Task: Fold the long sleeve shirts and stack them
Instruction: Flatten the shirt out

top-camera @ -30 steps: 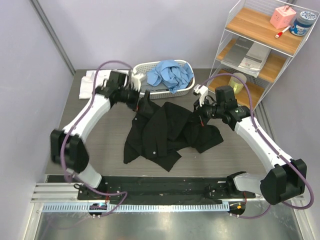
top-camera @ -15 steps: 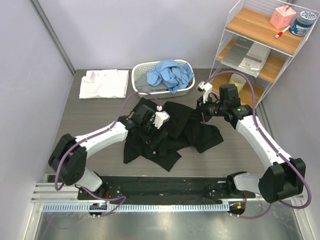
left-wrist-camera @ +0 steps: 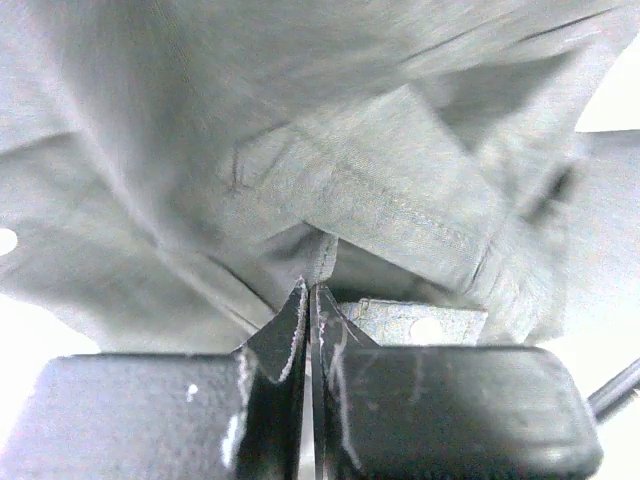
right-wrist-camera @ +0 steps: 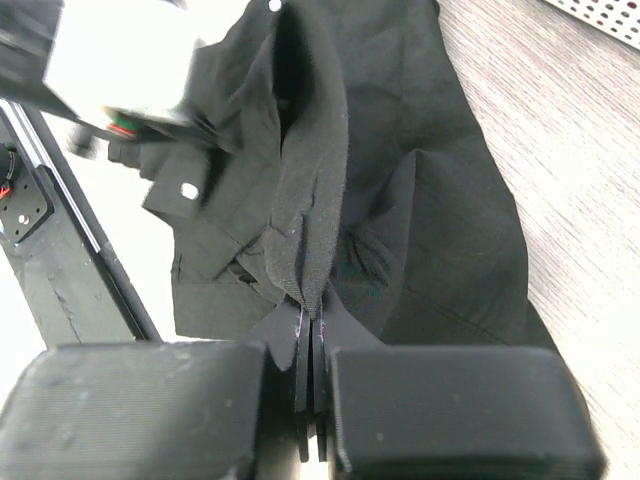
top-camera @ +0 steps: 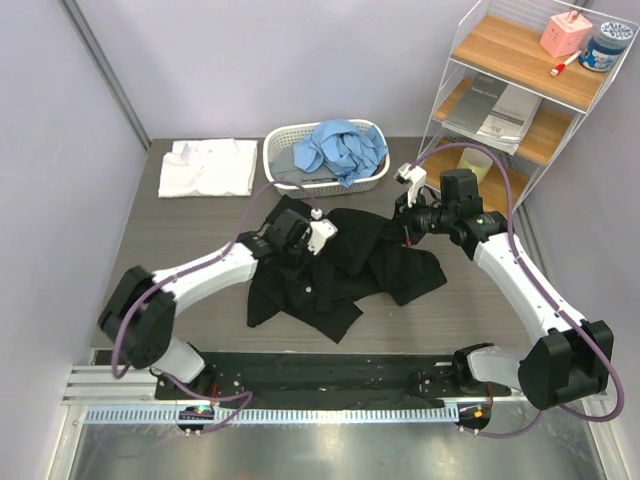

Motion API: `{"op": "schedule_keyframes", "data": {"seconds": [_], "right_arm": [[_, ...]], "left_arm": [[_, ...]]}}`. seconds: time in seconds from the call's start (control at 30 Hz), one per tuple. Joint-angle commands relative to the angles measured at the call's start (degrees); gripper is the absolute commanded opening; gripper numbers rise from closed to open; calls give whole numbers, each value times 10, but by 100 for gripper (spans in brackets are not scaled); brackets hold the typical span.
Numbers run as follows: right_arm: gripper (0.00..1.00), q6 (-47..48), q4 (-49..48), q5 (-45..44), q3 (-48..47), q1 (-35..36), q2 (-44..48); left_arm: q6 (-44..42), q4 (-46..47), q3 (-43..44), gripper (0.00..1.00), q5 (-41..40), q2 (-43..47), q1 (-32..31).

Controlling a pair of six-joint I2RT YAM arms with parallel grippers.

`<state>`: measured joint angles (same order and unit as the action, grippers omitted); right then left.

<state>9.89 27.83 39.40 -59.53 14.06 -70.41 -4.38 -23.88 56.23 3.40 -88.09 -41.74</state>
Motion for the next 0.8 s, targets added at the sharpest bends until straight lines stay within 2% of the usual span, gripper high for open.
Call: {"op": "schedule_keyframes", "data": {"seconds": [0.0,0.17,0.27,0.33,0.47,0.57,0.7,0.73,0.77], "right_arm": [[1,11,-12,10,11,-3,25],[1,20,-7,9,20,-2,35],[1,30,-2,7,25,-3,42],[1,42,6,8,32,-3,45],[1,79,52,37,28,-4,68],[1,96,90,63,2,-3,98],[1,86,93,58,-45,-3,163],[1,81,92,51,-68,-4,179],[1,73,91,32,-80,-3,186]], "left_arm": [[-16,-53,31,0,55,97,16],[-5,-83,64,0,103,166,38],[-1,-94,120,0,183,180,52],[9,-74,183,0,195,175,53],[30,-12,301,0,152,112,56],[41,8,370,0,121,29,68],[72,-46,460,0,121,-78,99],[76,-69,483,2,137,-119,120],[82,-109,511,16,146,-131,132]]}}
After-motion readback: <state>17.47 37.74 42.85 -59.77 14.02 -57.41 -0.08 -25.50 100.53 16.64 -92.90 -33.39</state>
